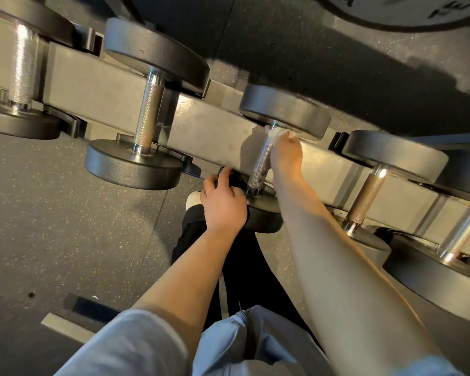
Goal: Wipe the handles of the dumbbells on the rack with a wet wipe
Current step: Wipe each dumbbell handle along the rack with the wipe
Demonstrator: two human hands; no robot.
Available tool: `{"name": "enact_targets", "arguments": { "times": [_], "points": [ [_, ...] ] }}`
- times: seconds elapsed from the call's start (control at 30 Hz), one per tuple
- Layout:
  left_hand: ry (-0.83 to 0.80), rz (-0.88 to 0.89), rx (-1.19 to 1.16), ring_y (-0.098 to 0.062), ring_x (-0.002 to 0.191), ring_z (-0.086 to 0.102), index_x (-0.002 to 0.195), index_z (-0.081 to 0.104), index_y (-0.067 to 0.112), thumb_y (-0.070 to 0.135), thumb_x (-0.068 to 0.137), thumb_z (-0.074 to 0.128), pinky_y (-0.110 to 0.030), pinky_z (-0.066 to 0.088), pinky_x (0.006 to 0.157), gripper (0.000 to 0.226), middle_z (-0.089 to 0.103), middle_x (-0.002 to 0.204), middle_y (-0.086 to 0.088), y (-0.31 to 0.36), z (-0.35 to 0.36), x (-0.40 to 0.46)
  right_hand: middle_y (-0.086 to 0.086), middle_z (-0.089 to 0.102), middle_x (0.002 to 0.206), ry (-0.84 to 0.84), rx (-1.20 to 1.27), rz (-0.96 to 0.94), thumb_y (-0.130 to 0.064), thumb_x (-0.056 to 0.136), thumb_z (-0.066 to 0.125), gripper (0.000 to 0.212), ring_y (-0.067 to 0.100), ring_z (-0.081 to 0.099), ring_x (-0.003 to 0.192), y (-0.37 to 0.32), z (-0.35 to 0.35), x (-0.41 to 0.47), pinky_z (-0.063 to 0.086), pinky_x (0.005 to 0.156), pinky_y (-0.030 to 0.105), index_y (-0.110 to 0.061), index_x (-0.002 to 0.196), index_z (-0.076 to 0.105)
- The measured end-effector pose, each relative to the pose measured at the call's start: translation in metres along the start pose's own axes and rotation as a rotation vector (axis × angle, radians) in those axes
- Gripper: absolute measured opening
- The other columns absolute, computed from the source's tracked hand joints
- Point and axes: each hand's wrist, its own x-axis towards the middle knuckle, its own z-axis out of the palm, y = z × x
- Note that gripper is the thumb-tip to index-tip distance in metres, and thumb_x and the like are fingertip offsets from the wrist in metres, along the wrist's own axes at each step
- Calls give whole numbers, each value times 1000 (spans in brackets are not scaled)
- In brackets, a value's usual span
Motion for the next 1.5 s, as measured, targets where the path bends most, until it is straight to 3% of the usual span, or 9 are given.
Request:
{"name": "enact_targets", "arguments": {
  "times": [0.1, 0.27, 0.47, 0.6, 0.93, 1.1, 1.23, 1.37, 1.5],
  "points": [
    [-21, -3, -7, -32, 138, 22, 150, 27, 25, 15, 99, 37, -40, 19, 114, 53, 26, 151, -8, 0, 0, 1, 13, 58, 120, 118, -256, -98, -28, 104, 26, 39, 28, 55, 111, -4, 12, -6, 42, 93, 34, -2, 126, 47],
    [-43, -8, -56, -33, 141, 20, 152, 21, 25, 14, 98, 38, -40, 17, 115, 57, 20, 154, -11, -2, -1, 3, 9, 57, 120, 129, -298, -104, -35, 102, 31, 37, 29, 55, 111, -4, 22, -9, 41, 97, 42, -8, 127, 41],
    [146, -202, -345, -28, 136, 34, 149, 29, 22, 21, 99, 46, -36, 27, 110, 53, 27, 152, -9, 1, 6, 1, 8, 49, 128, -324, -447, -112, -39, 102, 26, 50, 21, 46, 114, -2, -22, 1, 33, 86, 29, -8, 141, 33],
    [346, -467, -462, -28, 121, 47, 139, 48, 16, 23, 96, 45, -29, 31, 91, 44, 44, 139, -11, 13, 14, 5, 16, 54, 125, -294, -621, -197, -33, 104, 24, 43, 27, 51, 110, 6, -35, -4, 33, 81, 28, -4, 128, 46],
    [390, -475, -396, -26, 117, 51, 134, 53, 19, 19, 98, 42, -34, 35, 100, 38, 48, 136, -8, 20, 18, 5, 9, 59, 118, -647, -1123, -410, -19, 97, 42, 26, 28, 54, 109, 47, -66, -17, 41, 84, 31, -15, 112, 63],
    [392, -450, -367, -27, 116, 50, 135, 52, 19, 17, 97, 41, -32, 33, 96, 39, 46, 135, -10, 19, 19, 7, -4, 45, 82, -701, -1195, -544, -20, 94, 46, 25, 20, 46, 85, 22, -64, -27, 30, 65, 27, -21, 70, 50],
    [364, -440, -327, -27, 115, 51, 135, 52, 21, 18, 97, 40, -30, 33, 90, 40, 47, 136, -10, 15, 19, 9, 11, 60, 108, -768, -1102, -490, -15, 95, 43, 22, 26, 51, 89, 14, -49, -41, 33, 70, 28, -17, 108, 61],
    [304, -392, -323, -26, 122, 49, 139, 48, 25, 19, 98, 37, -31, 34, 98, 43, 45, 141, -7, 10, 18, 12, 10, 56, 122, -721, -1301, -493, -20, 97, 42, 31, 29, 54, 108, 6, -31, -39, 39, 78, 32, -25, 126, 54],
    [296, -396, -313, -27, 120, 50, 139, 49, 26, 20, 99, 35, -32, 33, 100, 43, 44, 139, -8, 8, 17, 12, 7, 56, 117, -837, -1260, -466, -13, 96, 38, 40, 28, 53, 101, 10, -64, -36, 40, 73, 30, -26, 133, 51]
  ]
}}
